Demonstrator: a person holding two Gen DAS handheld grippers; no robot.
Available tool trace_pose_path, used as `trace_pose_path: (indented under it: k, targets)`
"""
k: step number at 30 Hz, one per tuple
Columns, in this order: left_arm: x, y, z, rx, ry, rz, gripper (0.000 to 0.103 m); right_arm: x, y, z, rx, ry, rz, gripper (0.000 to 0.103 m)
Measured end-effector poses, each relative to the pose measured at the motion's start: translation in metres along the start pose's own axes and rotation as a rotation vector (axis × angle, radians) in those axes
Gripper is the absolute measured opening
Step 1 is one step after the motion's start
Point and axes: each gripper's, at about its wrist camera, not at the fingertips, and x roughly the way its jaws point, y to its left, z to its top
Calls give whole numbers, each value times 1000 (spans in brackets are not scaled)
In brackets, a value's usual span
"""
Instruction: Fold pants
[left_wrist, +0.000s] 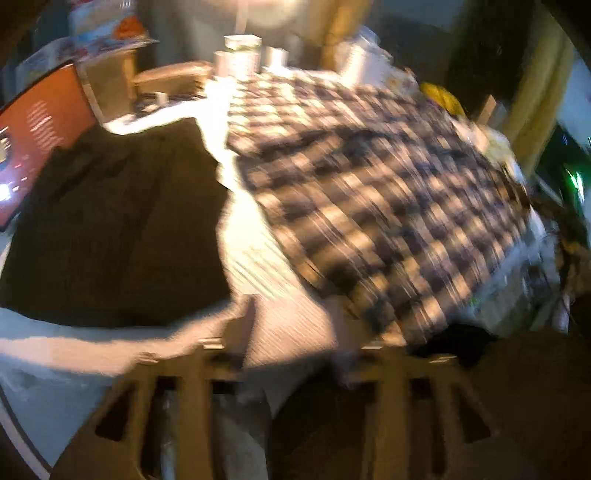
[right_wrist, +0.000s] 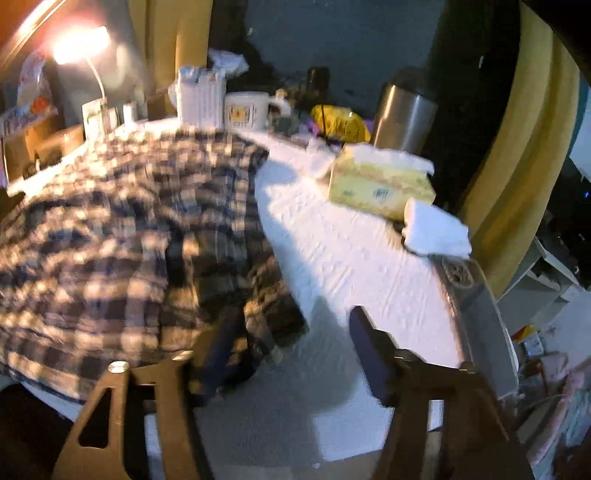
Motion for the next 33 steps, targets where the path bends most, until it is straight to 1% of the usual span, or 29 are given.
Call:
trace_pose_path:
  k: [1, 3, 6, 9, 12, 15, 17, 19, 20, 22, 23, 24, 25, 27, 28, 32, 33]
  targets:
    - [-1, 7, 8, -24, -29, -3, 57, -2, -1, 3, 10, -10, 10, 67]
    - [2, 10, 20, -25, -59, -8, 58, -3, -1, 9, 13, -19, 14, 67]
    - [25, 9, 39, 3, -71, 16, 58, 1, 6, 20, -4, -21, 33, 67]
    - [53, 1, 50, 20, -24, -13, 58, 7, 15, 30, -19, -18, 52, 67]
    - [73, -12, 49, 52, 36, -30, 58, 11, 21, 40, -29, -22, 71, 67]
    - [76, -24, 41, 119, -3, 32, 58, 18, 25, 43, -35, -13, 84, 67]
    - [76, -31, 34, 170, -37, 80, 60, 25, 29, 44, -40, 0, 92, 67]
    - [75, -28, 35, 152, -34, 103, 61, 32, 33, 43, -46, 15, 102, 67]
    - [74, -25, 37, 147, -36, 142, 61, 35, 36, 43, -49, 21, 107, 67]
    - [70, -21, 38, 167, -50, 291, 58, 39, 41, 42, -57, 26, 111, 67]
    - [68, -16, 37, 169, -47, 333, 58, 40, 42, 41, -60, 28, 111, 67]
    - [65, -10, 37, 150, -39, 326, 58, 41, 42, 40, -62, 30, 111, 67]
    - [61, -3, 36, 117, -21, 301, 58, 43, 42, 39, -61, 34, 113, 67]
    - [53, 3, 30, 70, 6, 230, 58, 45, 41, 37, -53, 40, 112, 67]
    - [49, 1, 28, 60, 3, 196, 58, 46, 40, 36, -47, 42, 111, 67]
    - [28, -22, 19, 47, -54, 25, 59, 44, 39, 34, -32, 39, 115, 67]
    - [28, -29, 18, 53, -57, 0, 59, 43, 38, 33, -31, 38, 115, 67]
